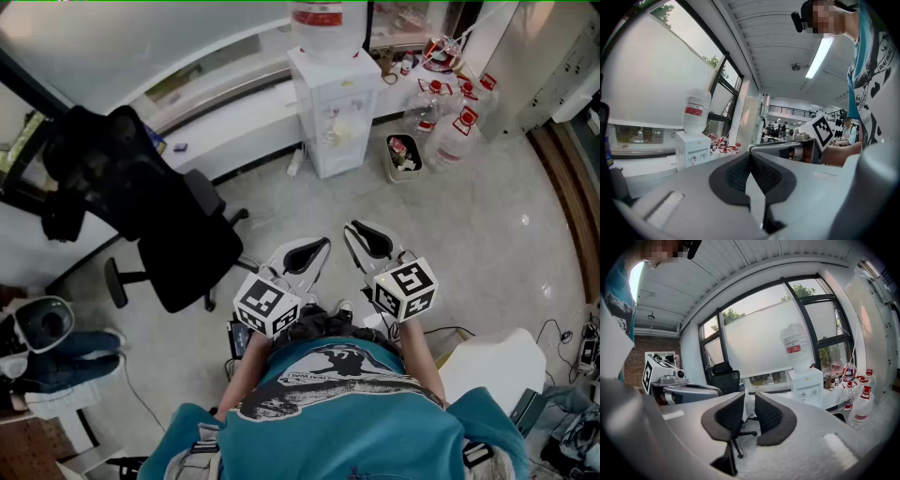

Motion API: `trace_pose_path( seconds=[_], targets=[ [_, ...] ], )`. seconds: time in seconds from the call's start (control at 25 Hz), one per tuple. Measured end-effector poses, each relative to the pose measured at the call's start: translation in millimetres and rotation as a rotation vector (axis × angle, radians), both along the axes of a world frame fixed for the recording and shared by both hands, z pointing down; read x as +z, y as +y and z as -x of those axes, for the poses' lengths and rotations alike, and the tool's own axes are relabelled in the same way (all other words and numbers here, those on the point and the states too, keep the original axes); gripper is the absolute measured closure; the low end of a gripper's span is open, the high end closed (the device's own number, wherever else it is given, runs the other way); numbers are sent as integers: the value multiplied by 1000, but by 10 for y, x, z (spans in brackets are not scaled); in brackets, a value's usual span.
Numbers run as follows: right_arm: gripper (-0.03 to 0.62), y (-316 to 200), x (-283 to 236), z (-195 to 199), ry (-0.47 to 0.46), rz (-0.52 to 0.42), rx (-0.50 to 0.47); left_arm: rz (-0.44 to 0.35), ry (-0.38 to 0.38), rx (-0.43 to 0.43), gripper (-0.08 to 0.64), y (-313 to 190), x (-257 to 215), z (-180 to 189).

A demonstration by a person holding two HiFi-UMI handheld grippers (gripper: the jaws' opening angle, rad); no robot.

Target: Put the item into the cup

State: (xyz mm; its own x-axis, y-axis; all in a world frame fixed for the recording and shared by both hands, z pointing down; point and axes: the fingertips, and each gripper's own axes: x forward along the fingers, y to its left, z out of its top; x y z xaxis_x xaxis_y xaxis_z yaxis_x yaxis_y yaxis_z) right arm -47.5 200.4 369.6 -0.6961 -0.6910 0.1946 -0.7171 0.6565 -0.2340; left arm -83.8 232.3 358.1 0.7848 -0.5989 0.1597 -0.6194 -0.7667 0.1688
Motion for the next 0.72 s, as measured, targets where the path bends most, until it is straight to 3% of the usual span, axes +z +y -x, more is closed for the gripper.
trace_pose_path(
  seconds=[0.72],
  targets=[
    [529, -2, 90, -359, -20, -13, -39, 25, 7, -43, 561, -63, 132, -349]
  ],
)
